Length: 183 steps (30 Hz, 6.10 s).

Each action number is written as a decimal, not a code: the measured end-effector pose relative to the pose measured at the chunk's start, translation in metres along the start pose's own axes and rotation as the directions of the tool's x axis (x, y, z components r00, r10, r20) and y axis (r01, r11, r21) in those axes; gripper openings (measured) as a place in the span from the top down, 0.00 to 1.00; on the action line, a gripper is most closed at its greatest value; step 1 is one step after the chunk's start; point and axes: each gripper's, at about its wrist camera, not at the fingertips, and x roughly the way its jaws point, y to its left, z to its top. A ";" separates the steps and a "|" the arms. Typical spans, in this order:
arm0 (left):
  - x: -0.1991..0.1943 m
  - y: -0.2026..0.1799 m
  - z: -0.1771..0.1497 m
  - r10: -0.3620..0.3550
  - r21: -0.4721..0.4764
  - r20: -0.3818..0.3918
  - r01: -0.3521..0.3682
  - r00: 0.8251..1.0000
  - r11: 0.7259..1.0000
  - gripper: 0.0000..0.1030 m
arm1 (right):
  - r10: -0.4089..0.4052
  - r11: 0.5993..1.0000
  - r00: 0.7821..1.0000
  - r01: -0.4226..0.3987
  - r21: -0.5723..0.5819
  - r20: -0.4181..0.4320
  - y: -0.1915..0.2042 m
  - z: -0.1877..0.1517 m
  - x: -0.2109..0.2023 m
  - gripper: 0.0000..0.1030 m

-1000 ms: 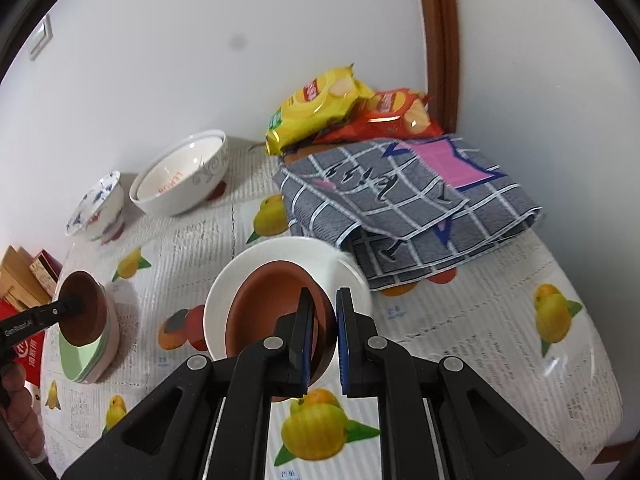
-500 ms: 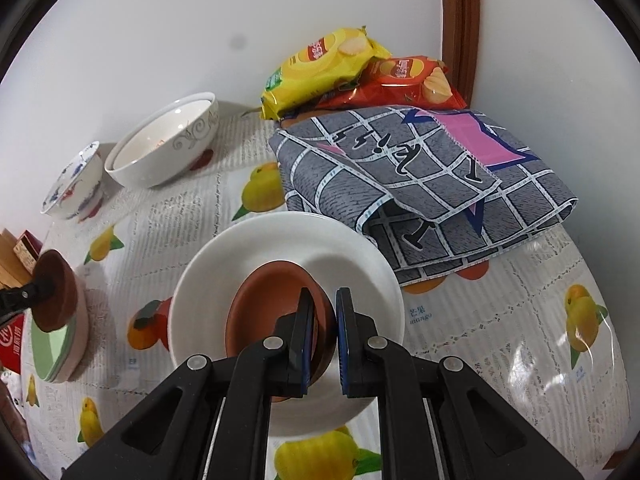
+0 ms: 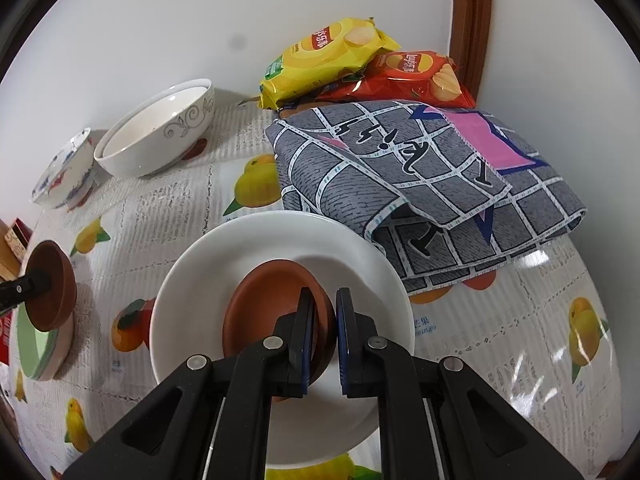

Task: Organize plates and bowls
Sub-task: 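Lower the right gripper's terracotta bowl into the plain white bowl while the left gripper holds its bowl, then open the right gripper to release the terracotta bowl inside the white bowl, then lower the left gripper's terracotta bowl into the terracotta bowl in the white bowl, then open the left gripper to release the terracotta bowl, then close both grippers on the rim of the white bowl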

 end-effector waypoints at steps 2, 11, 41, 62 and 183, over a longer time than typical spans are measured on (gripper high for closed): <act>0.000 -0.003 0.000 -0.006 0.009 0.001 0.006 1.000 1.000 0.92 | -0.032 0.999 0.999 0.032 -0.031 -0.005 0.004 -0.001 0.002 0.90; -0.002 -0.004 0.000 -0.025 0.007 0.002 0.025 1.000 1.000 0.92 | -0.114 0.988 0.993 0.111 -0.106 -0.020 0.015 -0.001 0.007 0.88; -0.027 -0.001 -0.003 -0.068 -0.002 0.013 0.068 0.998 0.998 0.92 | -0.141 0.975 0.986 0.122 -0.186 -0.093 0.025 0.000 0.010 0.72; -0.044 -0.076 -0.024 -0.121 0.086 0.005 0.120 0.993 0.989 0.92 | -0.072 0.997 0.995 0.074 -0.031 0.073 -0.051 -0.014 -0.094 0.61; 0.066 -0.147 -0.025 0.022 0.203 -0.170 0.013 0.985 0.979 0.81 | 0.121 0.992 0.985 -0.118 0.034 -0.121 -0.055 0.008 -0.011 0.71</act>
